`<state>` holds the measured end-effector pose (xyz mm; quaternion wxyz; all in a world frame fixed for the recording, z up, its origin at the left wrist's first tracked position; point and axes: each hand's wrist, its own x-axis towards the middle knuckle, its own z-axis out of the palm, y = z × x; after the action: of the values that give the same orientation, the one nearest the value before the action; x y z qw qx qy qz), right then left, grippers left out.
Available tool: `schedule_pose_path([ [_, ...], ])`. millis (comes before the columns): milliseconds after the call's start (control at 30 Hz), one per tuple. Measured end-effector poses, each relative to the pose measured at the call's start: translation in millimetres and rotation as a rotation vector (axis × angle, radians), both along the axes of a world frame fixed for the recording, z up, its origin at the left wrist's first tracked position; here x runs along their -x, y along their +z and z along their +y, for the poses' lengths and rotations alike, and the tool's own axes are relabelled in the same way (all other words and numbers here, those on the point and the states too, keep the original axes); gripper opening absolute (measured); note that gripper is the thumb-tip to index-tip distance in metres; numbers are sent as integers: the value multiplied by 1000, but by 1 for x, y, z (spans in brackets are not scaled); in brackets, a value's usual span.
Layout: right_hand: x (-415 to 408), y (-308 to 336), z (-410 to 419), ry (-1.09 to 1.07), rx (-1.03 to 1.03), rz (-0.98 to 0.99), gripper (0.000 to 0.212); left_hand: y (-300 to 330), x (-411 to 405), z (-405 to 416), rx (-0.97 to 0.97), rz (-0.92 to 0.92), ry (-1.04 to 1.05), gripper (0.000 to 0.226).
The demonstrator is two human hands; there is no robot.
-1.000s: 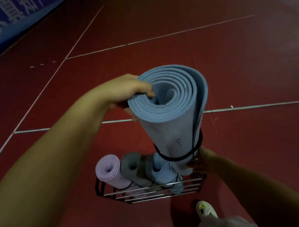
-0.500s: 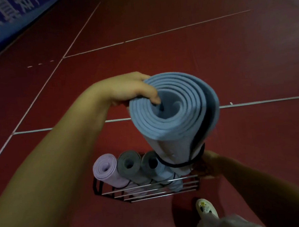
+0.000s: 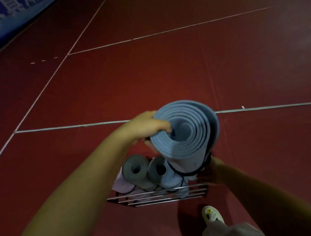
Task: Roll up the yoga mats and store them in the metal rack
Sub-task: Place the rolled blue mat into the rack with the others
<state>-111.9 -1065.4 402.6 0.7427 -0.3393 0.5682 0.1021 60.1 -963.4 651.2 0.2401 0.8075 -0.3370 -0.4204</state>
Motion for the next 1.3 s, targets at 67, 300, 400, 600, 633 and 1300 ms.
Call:
schedule_pose_path([
  [67,1,-2,-1,-31,19,23,58,-20,1,5,-35,48,48,29],
  [300,-5,29,-22,-115,174,-61,49,-52,-6,2,-29,212,286,31],
  [400,-17,23,-28,-5,151,-12,44,-49,-3,-11,-23,198,250,33],
  [600,-13,9,-31,21,172,36,41,-44,-12,-24,-106,196,175,38],
  [633,-12,7,-31,28,158,36,43,-47,-14,-23,-126,202,169,39],
  [1300,-14,-4,-39,111,197,0,17,-81,25,4,-75,380,325,48],
])
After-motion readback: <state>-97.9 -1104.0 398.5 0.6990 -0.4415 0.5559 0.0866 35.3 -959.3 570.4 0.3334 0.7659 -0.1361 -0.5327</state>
